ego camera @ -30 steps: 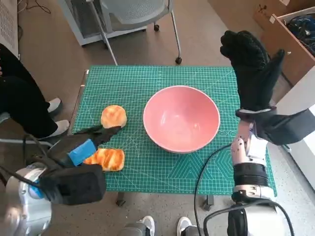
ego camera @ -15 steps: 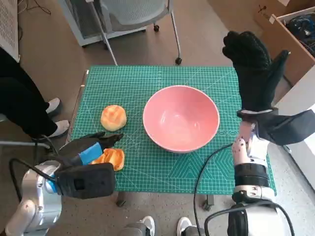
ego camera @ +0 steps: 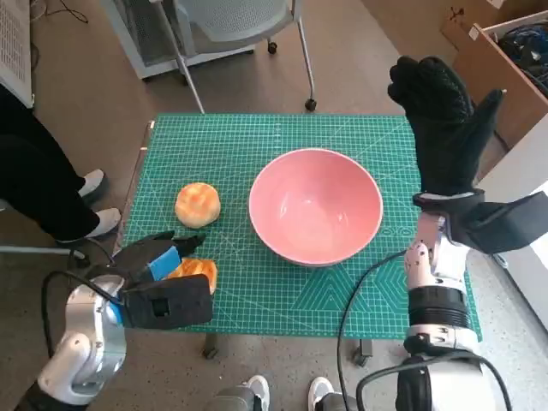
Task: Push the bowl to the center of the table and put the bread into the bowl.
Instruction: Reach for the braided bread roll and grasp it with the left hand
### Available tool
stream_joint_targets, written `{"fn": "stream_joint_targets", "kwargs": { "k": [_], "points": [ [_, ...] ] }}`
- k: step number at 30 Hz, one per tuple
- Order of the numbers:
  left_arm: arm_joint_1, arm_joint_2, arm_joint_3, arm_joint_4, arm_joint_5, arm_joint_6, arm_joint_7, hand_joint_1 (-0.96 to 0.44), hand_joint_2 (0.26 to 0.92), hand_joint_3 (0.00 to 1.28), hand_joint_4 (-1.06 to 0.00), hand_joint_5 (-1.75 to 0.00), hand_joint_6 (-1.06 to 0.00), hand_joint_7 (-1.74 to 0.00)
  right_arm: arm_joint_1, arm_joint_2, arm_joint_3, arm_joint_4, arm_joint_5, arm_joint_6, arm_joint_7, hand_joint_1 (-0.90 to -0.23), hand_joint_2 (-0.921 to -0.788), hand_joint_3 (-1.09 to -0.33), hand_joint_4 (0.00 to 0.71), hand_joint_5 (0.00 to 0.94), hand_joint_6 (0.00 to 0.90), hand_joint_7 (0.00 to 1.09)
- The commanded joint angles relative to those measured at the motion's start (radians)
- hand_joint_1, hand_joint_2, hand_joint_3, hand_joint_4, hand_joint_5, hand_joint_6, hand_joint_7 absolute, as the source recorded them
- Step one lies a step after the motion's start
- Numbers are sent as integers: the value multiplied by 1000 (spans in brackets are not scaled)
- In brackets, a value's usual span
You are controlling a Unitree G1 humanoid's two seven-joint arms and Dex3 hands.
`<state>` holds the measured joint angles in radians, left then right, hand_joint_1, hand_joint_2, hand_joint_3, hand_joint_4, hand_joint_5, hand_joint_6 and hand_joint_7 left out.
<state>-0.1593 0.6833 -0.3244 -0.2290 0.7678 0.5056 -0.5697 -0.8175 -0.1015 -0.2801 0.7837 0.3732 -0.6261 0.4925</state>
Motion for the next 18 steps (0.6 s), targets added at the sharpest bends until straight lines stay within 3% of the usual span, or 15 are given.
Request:
{"fn": "stream_joint_targets", "kwargs": {
  "k": [1, 8, 11, 12, 13, 14, 15, 16, 18],
  "points": [
    [-4, -16, -35, 91, 58, -50, 87, -27, 764, 25, -299, -28, -431, -36, 28, 7, -2, -6, 9, 17, 3, -520, -921, -520, 370, 6, 345, 279],
    [-16, -15, -59, 169, 114, -114, 151, 42, 853, 54, -509, -53, -586, -59, 39, 9, 4, -27, 8, 22, 1, -518, -921, -518, 373, 7, 349, 274],
    [-19, -18, -58, 178, 117, -130, 148, 93, 895, 73, -674, -92, -692, -80, 42, 9, 6, -33, 10, 26, 2, -518, -921, -518, 374, 6, 350, 272],
    [-19, -18, -57, 178, 116, -136, 147, 190, 904, 100, -647, -530, -755, -116, 43, 9, 6, -34, 10, 27, 2, -519, -921, -518, 374, 6, 351, 271],
    [-16, -17, -54, 177, 112, -144, 147, 224, 908, 115, -631, -693, -766, -149, 44, 9, 6, -35, 11, 28, 3, -519, -921, -518, 374, 6, 351, 270],
    [-14, -16, -52, 175, 110, -150, 148, 202, 912, 125, -629, -919, -724, -377, 45, 9, 6, -37, 12, 29, 4, -519, -921, -518, 374, 6, 351, 269],
    [-13, -14, -51, 176, 108, -158, 150, 131, 915, 127, -639, -1064, -657, -647, 46, 9, 5, -38, 13, 30, 5, -520, -921, -517, 375, 6, 352, 268],
    [-12, -14, -50, 177, 106, -165, 151, 86, 911, 128, -653, -1155, -636, -795, 47, 9, 5, -39, 13, 31, 5, -522, -921, -517, 375, 5, 353, 267],
    [-9, -10, -47, 182, 101, -181, 153, 46, 897, 132, -678, -1219, -638, -908, 50, 8, 6, -43, 13, 31, 6, -524, -921, -516, 376, 5, 354, 265]
  ]
}}
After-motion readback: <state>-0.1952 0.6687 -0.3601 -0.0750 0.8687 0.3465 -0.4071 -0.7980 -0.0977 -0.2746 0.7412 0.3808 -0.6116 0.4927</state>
